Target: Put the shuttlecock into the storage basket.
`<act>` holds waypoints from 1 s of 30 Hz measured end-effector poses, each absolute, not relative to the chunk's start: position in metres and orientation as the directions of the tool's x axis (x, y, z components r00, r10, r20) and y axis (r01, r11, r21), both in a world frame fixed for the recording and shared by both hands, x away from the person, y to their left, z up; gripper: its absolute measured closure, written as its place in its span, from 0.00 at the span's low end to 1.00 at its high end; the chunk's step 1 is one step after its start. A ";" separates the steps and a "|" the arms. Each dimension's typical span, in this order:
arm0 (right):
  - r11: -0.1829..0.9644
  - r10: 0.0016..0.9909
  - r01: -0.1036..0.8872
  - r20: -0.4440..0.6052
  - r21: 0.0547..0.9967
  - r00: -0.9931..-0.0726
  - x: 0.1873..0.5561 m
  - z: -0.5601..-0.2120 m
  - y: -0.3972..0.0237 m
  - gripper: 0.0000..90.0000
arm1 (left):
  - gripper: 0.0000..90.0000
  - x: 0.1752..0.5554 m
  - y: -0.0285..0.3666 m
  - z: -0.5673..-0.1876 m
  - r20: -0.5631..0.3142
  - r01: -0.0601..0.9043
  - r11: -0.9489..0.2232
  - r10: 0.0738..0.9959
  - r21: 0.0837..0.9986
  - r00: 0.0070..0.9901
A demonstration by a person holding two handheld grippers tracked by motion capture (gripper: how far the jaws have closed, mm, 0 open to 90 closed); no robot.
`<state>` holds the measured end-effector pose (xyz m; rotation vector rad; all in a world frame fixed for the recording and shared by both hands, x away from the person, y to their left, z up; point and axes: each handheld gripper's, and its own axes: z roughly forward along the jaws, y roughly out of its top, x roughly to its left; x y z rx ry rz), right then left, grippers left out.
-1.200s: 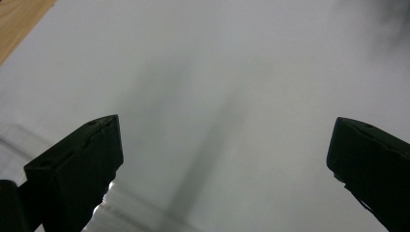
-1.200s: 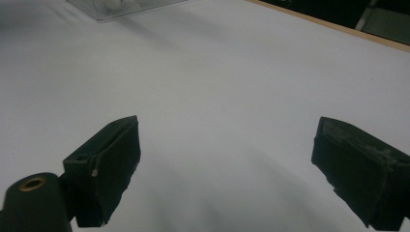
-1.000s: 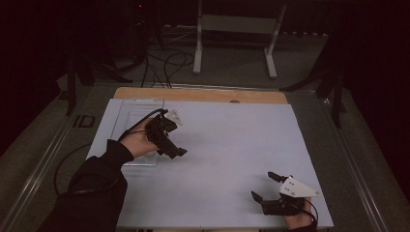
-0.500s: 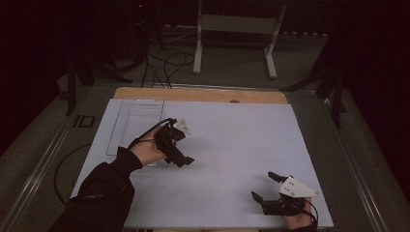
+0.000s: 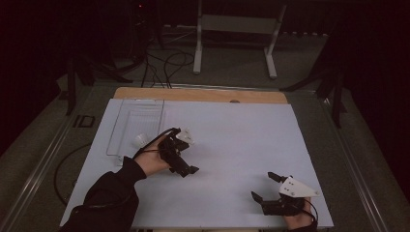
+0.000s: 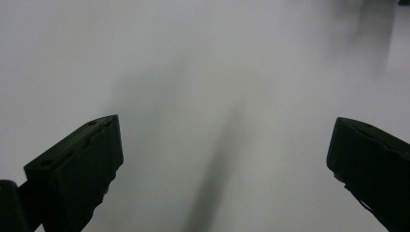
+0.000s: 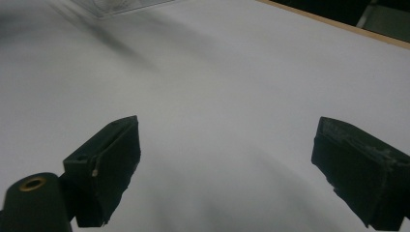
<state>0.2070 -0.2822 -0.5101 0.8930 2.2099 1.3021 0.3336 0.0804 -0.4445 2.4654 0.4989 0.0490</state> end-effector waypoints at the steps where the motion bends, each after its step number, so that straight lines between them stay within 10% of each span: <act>1: 0.355 0.709 0.313 -0.035 0.881 -0.704 0.207 -0.510 -0.282 0.11 | 0.00 0.334 0.080 -0.444 -0.082 0.340 -0.739 0.363 0.581 0.928; 30: 0.344 0.715 0.327 -0.020 0.880 -0.699 0.207 -0.510 -0.283 0.11 | 0.00 0.280 0.095 -0.486 -0.113 0.342 -0.734 0.343 0.586 0.932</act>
